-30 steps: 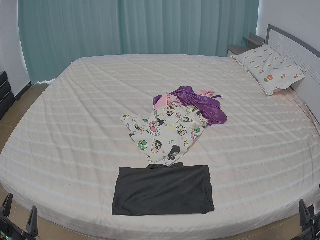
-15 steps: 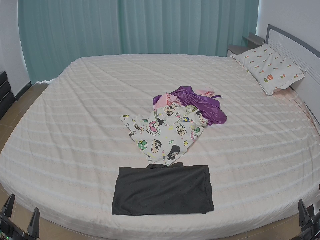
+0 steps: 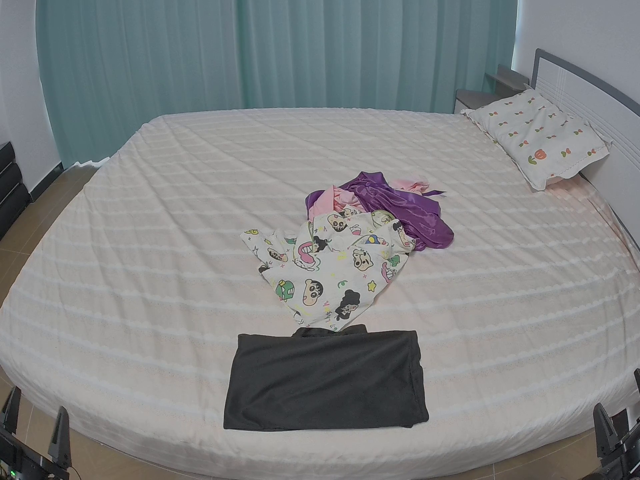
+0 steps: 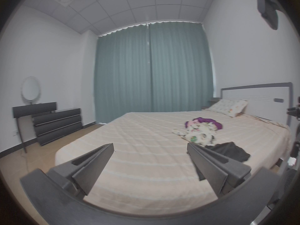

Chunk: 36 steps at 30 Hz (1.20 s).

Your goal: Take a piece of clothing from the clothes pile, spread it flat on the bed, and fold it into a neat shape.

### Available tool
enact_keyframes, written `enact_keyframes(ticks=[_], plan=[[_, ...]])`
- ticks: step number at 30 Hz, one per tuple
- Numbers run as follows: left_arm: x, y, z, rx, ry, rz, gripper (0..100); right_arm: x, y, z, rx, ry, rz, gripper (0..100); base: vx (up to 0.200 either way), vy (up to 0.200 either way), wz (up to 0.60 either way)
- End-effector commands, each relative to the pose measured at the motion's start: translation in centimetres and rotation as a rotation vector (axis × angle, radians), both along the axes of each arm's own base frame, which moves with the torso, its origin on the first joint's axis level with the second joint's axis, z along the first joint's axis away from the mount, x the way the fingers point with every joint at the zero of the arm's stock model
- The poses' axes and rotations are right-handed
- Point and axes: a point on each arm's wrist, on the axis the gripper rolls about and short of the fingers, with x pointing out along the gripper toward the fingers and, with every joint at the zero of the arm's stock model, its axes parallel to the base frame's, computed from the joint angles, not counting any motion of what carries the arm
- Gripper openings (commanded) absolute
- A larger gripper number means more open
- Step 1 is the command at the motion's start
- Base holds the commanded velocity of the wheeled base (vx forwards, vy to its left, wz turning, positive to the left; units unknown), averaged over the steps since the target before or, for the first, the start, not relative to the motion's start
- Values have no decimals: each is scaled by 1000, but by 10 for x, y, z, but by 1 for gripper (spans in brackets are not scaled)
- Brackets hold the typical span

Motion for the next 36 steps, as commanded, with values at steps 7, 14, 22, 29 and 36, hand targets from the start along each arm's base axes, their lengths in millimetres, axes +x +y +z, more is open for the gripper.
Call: enact_keyframes(ticks=[7,14,22,29,36], plan=[[1,-3,-2,9,20,-141,100,0,1,-4,-14,0,47,100,0,0,0],[1,0,-2,-51,10,3,100,0,0,-5,-24,20,-15,100,0,0,0],[1,1,-2,-59,8,38,100,0,0,-5,-30,21,-32,100,0,0,0],[7,-2,-7,-67,114,-105,100,0,-1,-5,-26,21,-36,100,0,0,0],[1,-2,-9,-67,46,-78,100,0,-1,-5,-25,21,-33,100,0,0,0]])
